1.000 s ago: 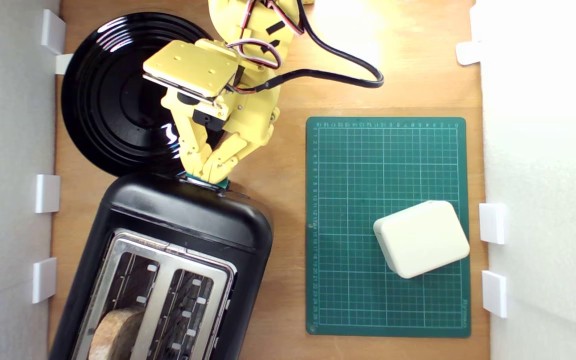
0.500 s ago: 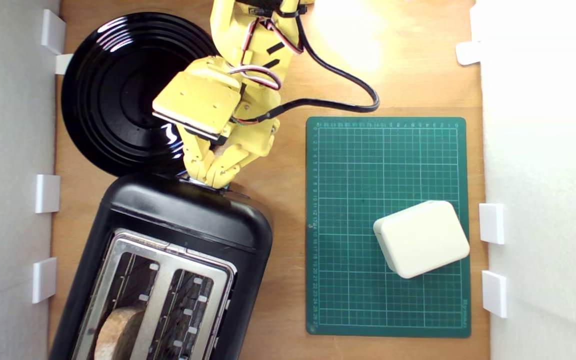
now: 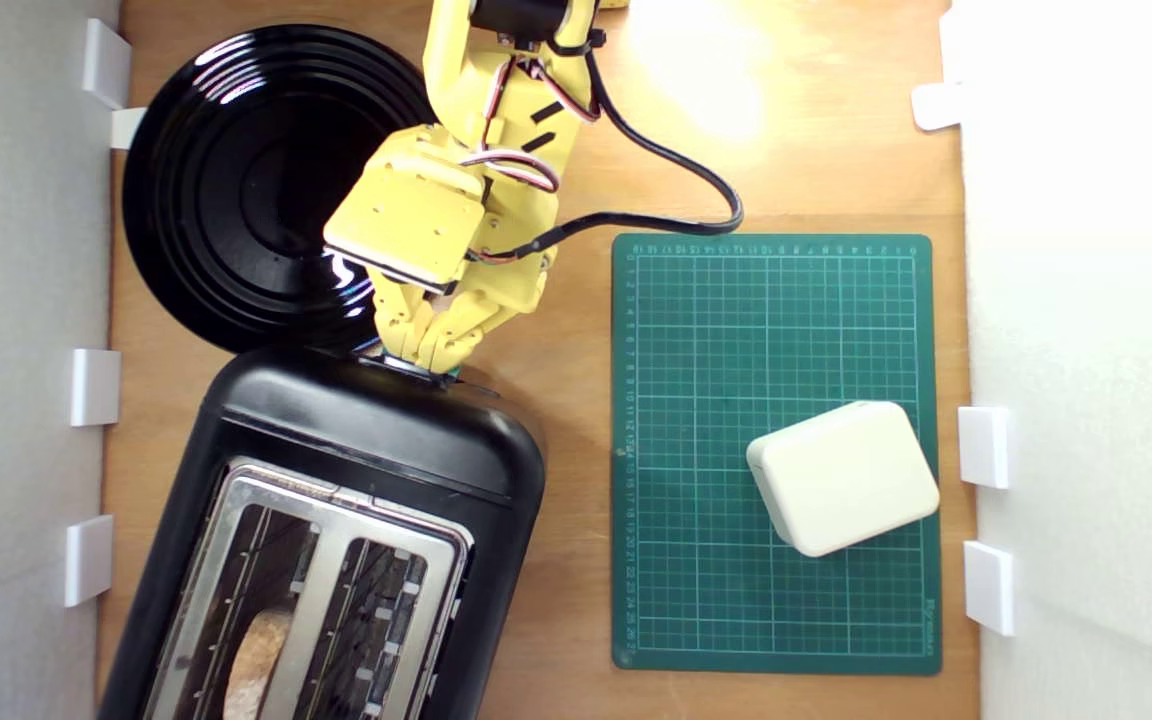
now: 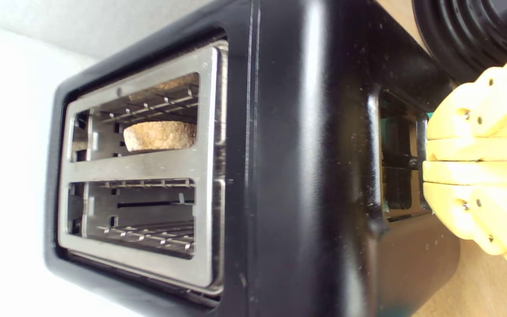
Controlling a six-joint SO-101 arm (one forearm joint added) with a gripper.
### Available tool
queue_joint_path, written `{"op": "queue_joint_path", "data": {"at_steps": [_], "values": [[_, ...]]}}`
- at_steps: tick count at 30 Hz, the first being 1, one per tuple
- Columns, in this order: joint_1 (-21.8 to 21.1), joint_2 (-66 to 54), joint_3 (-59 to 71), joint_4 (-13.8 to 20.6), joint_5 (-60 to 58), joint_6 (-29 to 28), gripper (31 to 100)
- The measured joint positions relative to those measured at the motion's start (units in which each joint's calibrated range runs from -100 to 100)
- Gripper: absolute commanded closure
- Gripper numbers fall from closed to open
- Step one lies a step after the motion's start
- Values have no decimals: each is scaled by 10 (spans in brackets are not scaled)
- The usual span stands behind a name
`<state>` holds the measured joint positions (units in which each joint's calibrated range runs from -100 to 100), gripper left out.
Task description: Start toaster
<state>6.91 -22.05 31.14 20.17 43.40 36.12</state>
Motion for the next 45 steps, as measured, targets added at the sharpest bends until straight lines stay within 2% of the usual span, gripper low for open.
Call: {"op": "queue_joint_path", "data": {"at_steps": [8, 27, 45], "values": [[23, -3, 70, -1, -50, 0, 989], [24, 117, 57, 6, -57, 0, 989], [17, 165, 54, 9, -67, 0, 989]]}}
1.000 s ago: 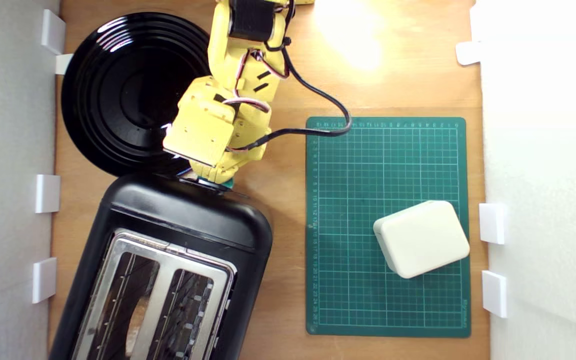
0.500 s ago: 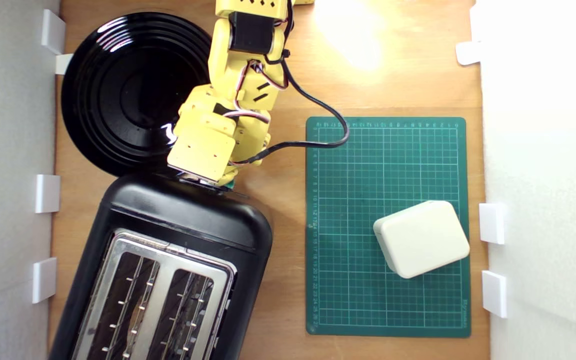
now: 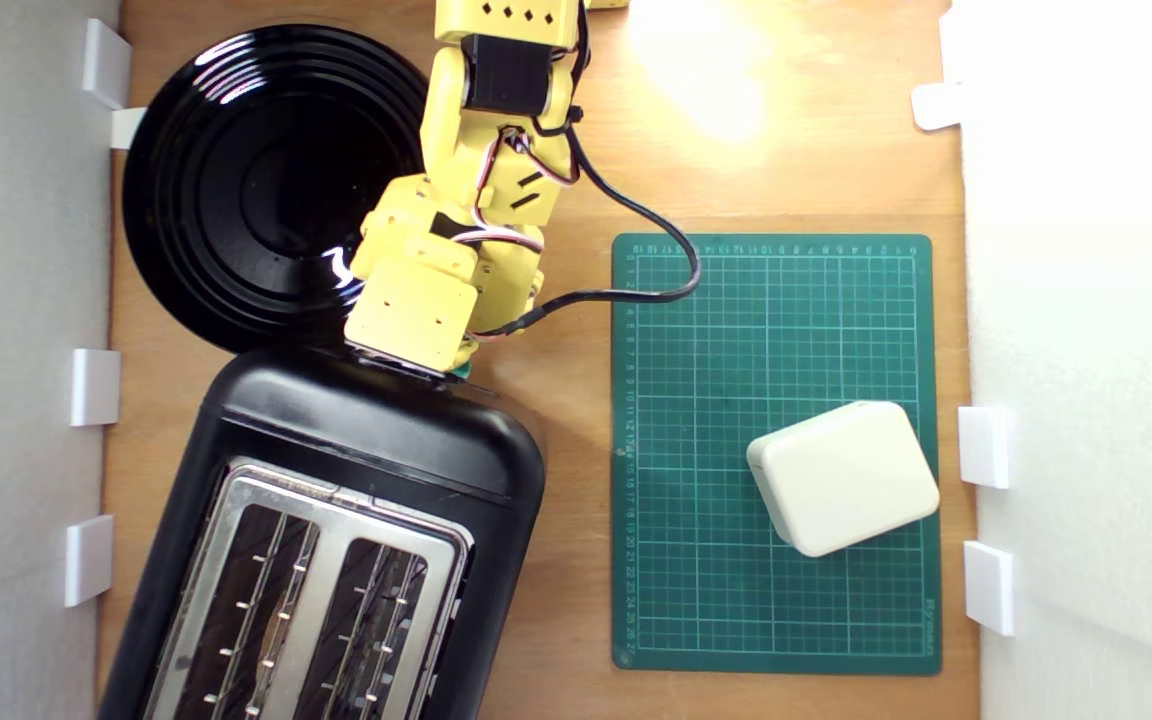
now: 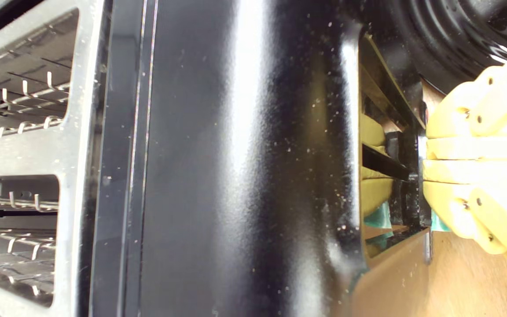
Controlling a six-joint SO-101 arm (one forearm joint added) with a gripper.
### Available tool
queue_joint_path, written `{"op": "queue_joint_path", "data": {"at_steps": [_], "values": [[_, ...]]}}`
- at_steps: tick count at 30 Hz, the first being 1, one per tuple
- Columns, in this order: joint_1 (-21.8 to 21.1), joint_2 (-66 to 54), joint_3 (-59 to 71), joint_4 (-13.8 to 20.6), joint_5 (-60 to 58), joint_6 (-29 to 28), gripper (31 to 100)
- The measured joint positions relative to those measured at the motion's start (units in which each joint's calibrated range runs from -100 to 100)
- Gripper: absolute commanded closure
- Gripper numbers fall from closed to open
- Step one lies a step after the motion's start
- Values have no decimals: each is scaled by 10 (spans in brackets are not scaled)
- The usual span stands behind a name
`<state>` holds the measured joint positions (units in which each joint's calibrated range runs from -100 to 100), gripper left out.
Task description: Start toaster
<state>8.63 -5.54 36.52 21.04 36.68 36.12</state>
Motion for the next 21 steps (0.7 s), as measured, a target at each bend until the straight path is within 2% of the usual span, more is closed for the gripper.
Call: {"op": "queue_joint_path", "data": {"at_steps": [16, 21], "values": [[-1, 38, -4, 0, -16, 1, 989], [-2, 38, -3, 12, -36, 5, 989]]}}
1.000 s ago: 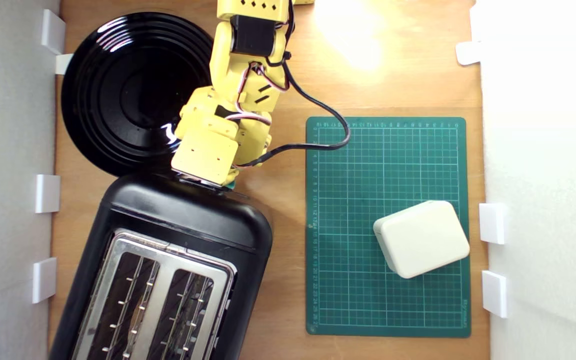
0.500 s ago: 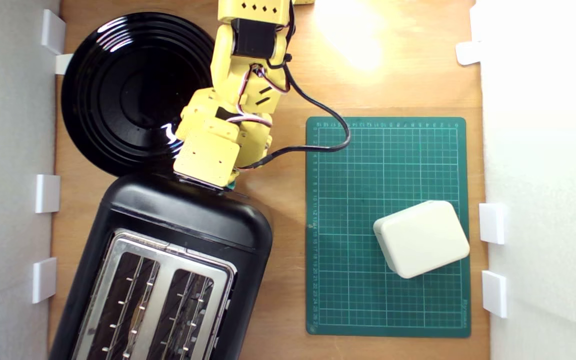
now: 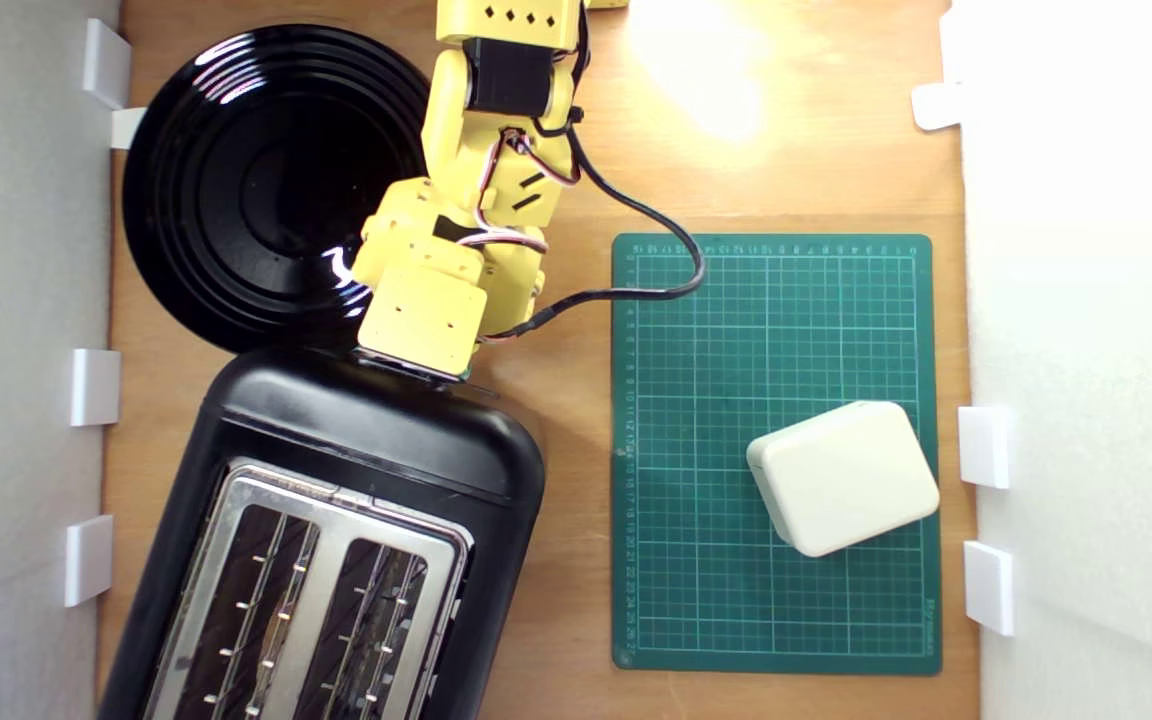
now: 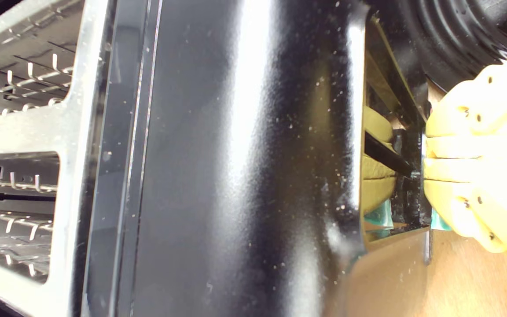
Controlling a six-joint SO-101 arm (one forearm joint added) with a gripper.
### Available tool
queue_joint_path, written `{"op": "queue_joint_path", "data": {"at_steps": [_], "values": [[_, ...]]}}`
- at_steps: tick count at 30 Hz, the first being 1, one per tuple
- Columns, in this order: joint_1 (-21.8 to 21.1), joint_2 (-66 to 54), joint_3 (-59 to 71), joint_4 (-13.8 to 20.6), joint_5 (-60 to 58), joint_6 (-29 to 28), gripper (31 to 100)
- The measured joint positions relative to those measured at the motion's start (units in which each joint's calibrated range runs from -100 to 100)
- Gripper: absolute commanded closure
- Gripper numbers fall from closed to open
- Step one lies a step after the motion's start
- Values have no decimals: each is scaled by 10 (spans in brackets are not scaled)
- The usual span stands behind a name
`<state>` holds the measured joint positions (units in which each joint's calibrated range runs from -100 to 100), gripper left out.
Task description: Start toaster
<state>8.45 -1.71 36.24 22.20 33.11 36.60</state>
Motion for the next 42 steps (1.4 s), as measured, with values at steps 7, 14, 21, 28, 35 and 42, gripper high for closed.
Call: {"op": "queue_joint_path", "data": {"at_steps": [7, 14, 21, 28, 35, 42], "values": [[0, 2, -32, 0, -1, 1, 989], [1, 24, -81, -28, 1, -2, 989], [1, 25, -84, -28, 5, -2, 989], [2, 26, -96, -47, 64, -2, 989], [2, 26, -98, -49, 100, -4, 989], [-4, -3, -96, -52, 143, -4, 989]]}}
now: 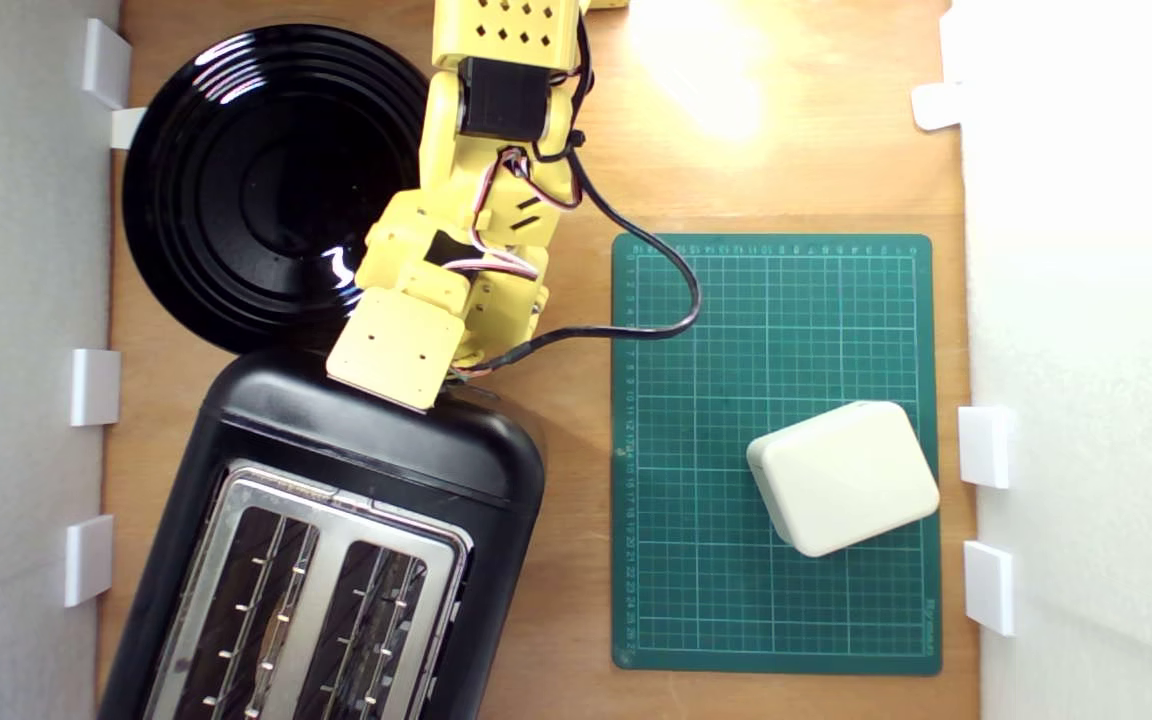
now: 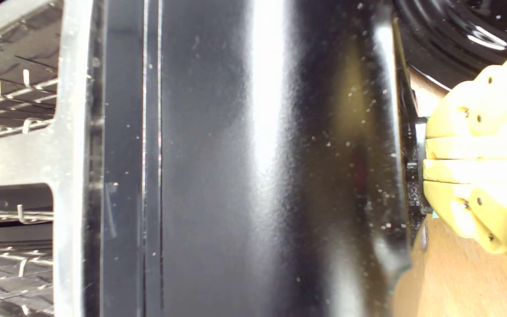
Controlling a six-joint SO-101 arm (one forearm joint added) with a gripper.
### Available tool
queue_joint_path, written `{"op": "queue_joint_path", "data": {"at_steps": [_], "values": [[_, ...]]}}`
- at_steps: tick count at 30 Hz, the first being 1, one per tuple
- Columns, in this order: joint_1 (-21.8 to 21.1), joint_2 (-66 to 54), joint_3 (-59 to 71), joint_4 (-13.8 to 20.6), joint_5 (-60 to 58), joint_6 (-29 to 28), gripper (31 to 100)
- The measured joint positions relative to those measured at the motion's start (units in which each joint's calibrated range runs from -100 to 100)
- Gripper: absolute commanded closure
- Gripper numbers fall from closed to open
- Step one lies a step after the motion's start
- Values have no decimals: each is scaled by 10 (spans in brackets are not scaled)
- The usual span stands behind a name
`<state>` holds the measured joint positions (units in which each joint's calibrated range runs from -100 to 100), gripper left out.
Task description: Start toaster
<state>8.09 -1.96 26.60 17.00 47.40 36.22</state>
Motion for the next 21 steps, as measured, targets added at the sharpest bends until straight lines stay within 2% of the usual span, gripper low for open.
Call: {"op": "queue_joint_path", "data": {"at_steps": [14, 18, 21], "values": [[-12, -83, 24, -9, 92, 4, 989], [-28, -128, -25, -10, 148, 5, 989], [-24, -160, -67, -10, 185, 2, 989]]}}
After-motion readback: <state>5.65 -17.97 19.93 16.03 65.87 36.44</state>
